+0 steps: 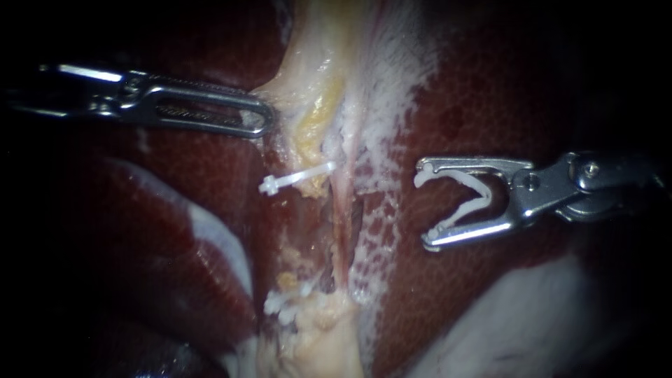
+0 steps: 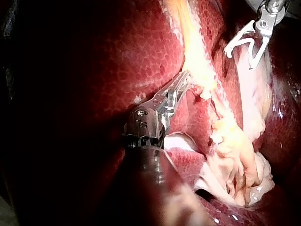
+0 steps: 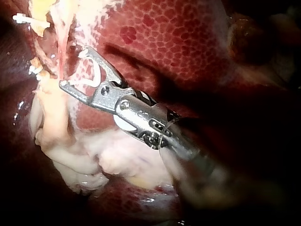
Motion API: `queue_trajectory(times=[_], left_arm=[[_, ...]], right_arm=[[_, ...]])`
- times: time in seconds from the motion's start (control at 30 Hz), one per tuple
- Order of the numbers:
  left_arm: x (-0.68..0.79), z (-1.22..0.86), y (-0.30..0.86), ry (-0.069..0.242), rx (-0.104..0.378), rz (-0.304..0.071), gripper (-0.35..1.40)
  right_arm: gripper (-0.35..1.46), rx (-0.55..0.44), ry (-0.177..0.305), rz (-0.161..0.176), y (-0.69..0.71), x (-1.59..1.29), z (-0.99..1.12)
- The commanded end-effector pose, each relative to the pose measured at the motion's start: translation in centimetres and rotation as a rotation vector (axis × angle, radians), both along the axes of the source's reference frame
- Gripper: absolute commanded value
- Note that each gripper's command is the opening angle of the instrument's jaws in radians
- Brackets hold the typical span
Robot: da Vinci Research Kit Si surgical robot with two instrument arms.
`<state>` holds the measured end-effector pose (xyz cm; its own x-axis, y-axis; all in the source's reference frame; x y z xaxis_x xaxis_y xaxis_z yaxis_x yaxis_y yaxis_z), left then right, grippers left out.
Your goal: Clipping first clip right tube
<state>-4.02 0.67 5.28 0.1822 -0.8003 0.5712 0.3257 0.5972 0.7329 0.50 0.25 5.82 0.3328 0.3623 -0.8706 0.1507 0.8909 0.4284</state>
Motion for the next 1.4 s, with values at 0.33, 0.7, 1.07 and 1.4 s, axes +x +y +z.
queue_trajectory(times=[0.33,0.7,1.07,1.4], left_arm=[[0.03,-0.01,0.02,-0.002,0.002,0.002,-0.27],[0.32,-0.18,0.20,0.009,0.009,-0.015,-0.27],[0.55,-0.43,0.32,0.011,0.004,-0.034,-0.27],[0.55,-0.71,0.25,0.001,-0.009,-0.045,-0.27]], right_arm=[[0.60,-0.001,-0.001,0.000,-0.01,0.01,0.01],[0.60,0.018,0.003,-0.017,-0.18,0.19,0.15],[0.59,0.080,0.000,-0.041,-0.43,0.49,0.35],[0.57,0.130,-0.001,-0.066,-0.51,0.77,0.46]])
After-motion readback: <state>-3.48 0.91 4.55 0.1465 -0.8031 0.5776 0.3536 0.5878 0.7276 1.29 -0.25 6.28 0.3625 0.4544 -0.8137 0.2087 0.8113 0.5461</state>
